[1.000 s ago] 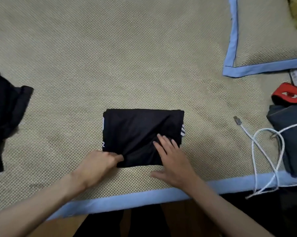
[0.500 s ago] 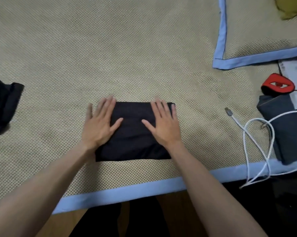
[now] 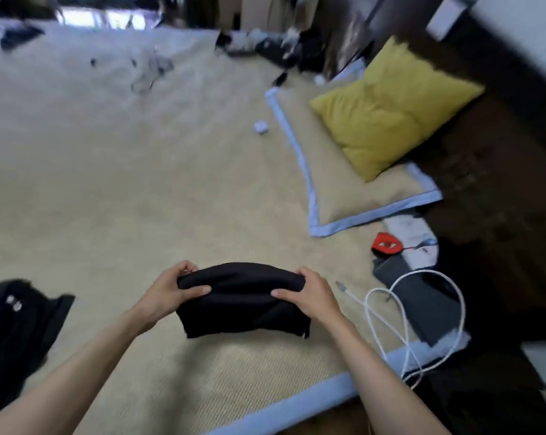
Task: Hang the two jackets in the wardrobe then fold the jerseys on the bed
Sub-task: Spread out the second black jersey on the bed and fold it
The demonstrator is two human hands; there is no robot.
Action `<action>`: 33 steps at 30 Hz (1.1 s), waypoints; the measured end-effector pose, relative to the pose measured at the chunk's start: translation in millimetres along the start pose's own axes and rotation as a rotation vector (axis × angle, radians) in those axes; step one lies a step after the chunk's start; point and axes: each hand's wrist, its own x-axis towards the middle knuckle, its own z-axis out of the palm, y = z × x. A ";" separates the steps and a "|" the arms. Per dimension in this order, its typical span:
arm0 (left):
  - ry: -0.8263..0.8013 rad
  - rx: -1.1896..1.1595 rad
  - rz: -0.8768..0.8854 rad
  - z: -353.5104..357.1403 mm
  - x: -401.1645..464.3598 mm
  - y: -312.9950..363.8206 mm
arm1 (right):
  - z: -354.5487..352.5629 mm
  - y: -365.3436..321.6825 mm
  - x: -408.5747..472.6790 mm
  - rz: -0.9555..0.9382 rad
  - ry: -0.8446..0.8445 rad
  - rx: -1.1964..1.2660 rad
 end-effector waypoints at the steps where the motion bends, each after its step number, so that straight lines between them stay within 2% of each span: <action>1: -0.017 -0.001 0.063 -7.1 -4.2 27.7 | -22.5 -14.4 -14.4 -0.006 0.043 0.020; 8: -0.192 0.013 0.494 -34.1 -74.5 199.3 | -140.0 -113.5 -166.0 -0.021 0.427 0.071; 17: -0.454 -0.007 0.945 -46.5 -251.9 355.5 | -171.3 -219.9 -449.2 0.015 1.033 0.071; 22: -0.628 -0.091 1.119 -19.1 -358.0 395.8 | -155.5 -262.5 -596.1 0.083 1.261 -0.055; 27: -0.976 -0.073 1.234 15.2 -482.1 403.6 | -104.3 -313.2 -726.7 0.161 1.372 -0.262; 33: -1.214 -0.170 1.398 63.6 -656.8 376.8 | -33.7 -324.2 -889.8 0.341 1.584 -0.174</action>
